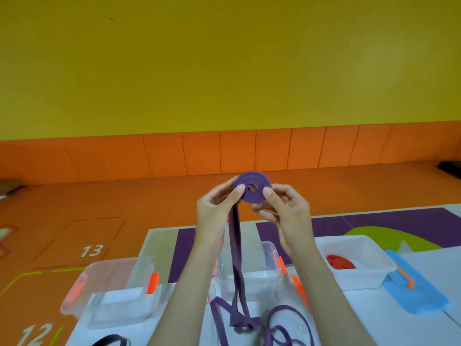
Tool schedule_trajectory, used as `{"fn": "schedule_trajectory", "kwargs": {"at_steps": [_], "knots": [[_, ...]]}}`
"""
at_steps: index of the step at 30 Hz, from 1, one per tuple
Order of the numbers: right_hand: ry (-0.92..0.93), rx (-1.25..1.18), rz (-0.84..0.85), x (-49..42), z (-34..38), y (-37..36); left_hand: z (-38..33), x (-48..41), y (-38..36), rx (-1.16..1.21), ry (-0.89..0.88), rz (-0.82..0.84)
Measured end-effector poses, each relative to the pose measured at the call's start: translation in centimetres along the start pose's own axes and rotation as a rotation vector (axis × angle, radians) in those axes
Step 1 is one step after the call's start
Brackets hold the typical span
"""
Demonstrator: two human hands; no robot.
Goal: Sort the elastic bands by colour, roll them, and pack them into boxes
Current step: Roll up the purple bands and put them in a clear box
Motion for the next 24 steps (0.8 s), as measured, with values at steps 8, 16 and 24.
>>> {"fn": "schedule_trajectory", "kwargs": {"at_steps": [8, 16, 24], "knots": [[-0.145, 0.357, 0.127, 0.0, -1.7, 1.3, -0.5, -0.1, 2.4, -0.344, -0.142, 0.046], [-0.187, 0.148, 0.076, 1.5, -3.1, 1.8, 2.9, 1.7, 2.6, -0.195, 0.024, 0.04], [-0.437, 0.184, 0.168, 4.9, -6.9, 3.7, 4.6, 3.5, 4.2, -0.315, 0.039, 0.06]]}}
Point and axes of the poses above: each hand's wrist, its own x-axis away from the middle knuckle, its own y-axis out of the back of the hand, z = x × y, the point moved 7 cm from there along -x, towards the middle knuckle, and after that the axes turned 7 degrees about -x, right-handed, at the moved point
